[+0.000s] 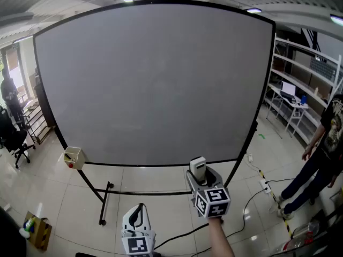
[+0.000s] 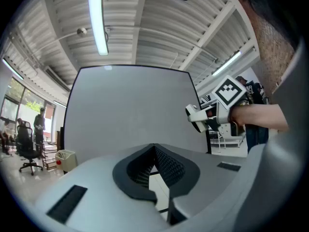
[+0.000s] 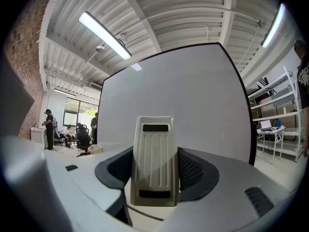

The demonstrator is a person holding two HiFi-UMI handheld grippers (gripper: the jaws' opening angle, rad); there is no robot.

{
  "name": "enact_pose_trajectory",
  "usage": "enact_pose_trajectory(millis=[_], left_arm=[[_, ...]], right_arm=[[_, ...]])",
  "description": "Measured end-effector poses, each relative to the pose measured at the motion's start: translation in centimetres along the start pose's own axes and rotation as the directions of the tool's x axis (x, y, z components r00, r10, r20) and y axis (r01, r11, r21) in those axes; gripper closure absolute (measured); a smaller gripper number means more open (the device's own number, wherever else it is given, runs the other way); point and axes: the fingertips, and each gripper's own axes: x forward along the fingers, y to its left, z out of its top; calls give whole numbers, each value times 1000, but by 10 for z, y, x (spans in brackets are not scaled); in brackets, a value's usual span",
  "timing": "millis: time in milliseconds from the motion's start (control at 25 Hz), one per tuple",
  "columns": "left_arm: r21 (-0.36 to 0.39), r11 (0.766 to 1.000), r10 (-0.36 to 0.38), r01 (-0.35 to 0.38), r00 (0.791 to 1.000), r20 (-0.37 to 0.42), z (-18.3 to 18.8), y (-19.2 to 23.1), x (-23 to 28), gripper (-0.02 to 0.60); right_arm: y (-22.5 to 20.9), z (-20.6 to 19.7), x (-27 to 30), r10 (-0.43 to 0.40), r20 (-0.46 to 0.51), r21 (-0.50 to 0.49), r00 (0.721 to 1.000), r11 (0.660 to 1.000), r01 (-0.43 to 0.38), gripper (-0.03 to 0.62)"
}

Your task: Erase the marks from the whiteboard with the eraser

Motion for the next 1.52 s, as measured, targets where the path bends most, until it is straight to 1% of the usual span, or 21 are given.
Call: enact_pose_trajectory(millis=[120,200,320,400,520,600,680,720,800,960,1000,1080,1160,1240,1360,1440,1520], left_arm=[[50,999,-16,15,1000,21,4,23,22,578],[49,998,-32,30,999,34,8,39,38,578],[35,997,-64,63,997,48,17,67,66,578],[47,994,-98,95,993,73,26,86,83,578],[61,986,-162,157,981,101,34,106,102,578],[71,978,-202,196,974,102,32,115,111,578],[68,974,-223,218,971,89,25,124,119,578],[57,974,-225,221,971,82,21,129,122,578],[19,977,-215,214,974,77,17,138,125,578],[-12,982,-190,191,980,58,9,150,132,578],[-25,982,-184,186,982,48,6,153,133,578],[-58,982,-176,178,984,38,2,155,135,578],[-68,983,-167,169,985,34,0,155,136,578],[-70,985,-155,157,988,26,-3,155,135,578],[-82,987,-141,141,990,9,-10,155,129,578],[-95,988,-121,120,993,-6,-15,159,125,578],[-108,989,-102,100,995,-15,-17,162,121,578]], right_arm=[[5,53,52,-10,62,-35,998,999,12,322],[8,91,88,-20,95,-78,995,997,28,322],[8,147,146,-60,111,-156,992,985,77,322],[6,185,180,-99,120,-182,988,976,120,322],[-2,229,217,-158,125,-187,980,966,179,322],[-13,250,228,-228,136,-208,964,945,252,322],[-22,264,234,-290,138,-226,947,922,315,322],[-24,267,238,-303,128,-221,944,920,325,322],[-27,265,245,-312,108,-181,944,927,327,322],[-28,260,245,-296,148,-71,944,948,309,326],[-27,258,245,-297,147,-56,943,950,308,326],[-23,256,247,-292,148,-58,945,951,303,327],[-10,253,253,-270,155,-82,950,955,285,327],[10,238,262,-253,143,-128,957,954,271,327],[64,209,279,-218,98,-234,971,943,235,327],[101,185,293,-191,57,-320,980,926,199,327],[125,166,305,-189,32,-402,981,896,186,327]])
